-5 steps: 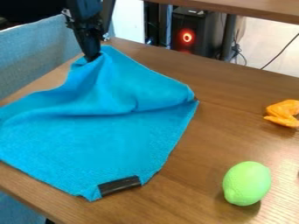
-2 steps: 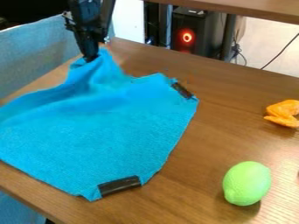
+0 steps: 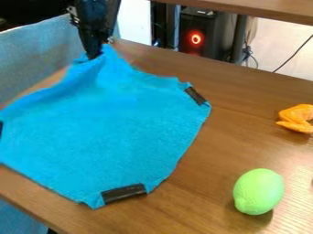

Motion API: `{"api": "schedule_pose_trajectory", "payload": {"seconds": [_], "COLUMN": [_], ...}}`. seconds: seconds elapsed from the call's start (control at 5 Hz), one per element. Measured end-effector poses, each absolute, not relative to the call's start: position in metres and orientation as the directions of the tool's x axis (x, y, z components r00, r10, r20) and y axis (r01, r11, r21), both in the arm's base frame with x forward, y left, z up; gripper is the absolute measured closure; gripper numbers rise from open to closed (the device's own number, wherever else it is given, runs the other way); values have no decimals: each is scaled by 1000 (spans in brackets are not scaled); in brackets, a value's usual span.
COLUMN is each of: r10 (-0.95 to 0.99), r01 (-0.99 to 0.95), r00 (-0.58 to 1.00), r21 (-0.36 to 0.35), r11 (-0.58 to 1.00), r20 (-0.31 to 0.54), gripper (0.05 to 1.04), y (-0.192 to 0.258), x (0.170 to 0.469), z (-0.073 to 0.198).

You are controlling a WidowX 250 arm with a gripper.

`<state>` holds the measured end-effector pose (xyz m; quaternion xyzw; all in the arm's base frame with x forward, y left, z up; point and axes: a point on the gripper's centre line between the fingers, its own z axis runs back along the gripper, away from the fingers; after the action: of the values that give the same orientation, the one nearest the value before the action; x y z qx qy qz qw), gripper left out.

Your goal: Unfold the cloth from bottom right to top left

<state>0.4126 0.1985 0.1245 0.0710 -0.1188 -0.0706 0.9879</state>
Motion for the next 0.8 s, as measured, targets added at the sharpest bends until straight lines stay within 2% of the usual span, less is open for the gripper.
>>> {"api": "schedule_pose_trajectory", "payload": {"seconds": [0.2, 0.6, 0.8], "r10": [-144, -60, -23], "r01": [106, 16, -6], "r00": [968, 983, 993], "r21": [187, 241, 242], "r11": [977, 970, 970], "r20": [206, 176, 119], "gripper": [1034, 1014, 874], "y": [210, 229, 234], "x": [422, 414, 410], "z": [125, 126, 123]}}
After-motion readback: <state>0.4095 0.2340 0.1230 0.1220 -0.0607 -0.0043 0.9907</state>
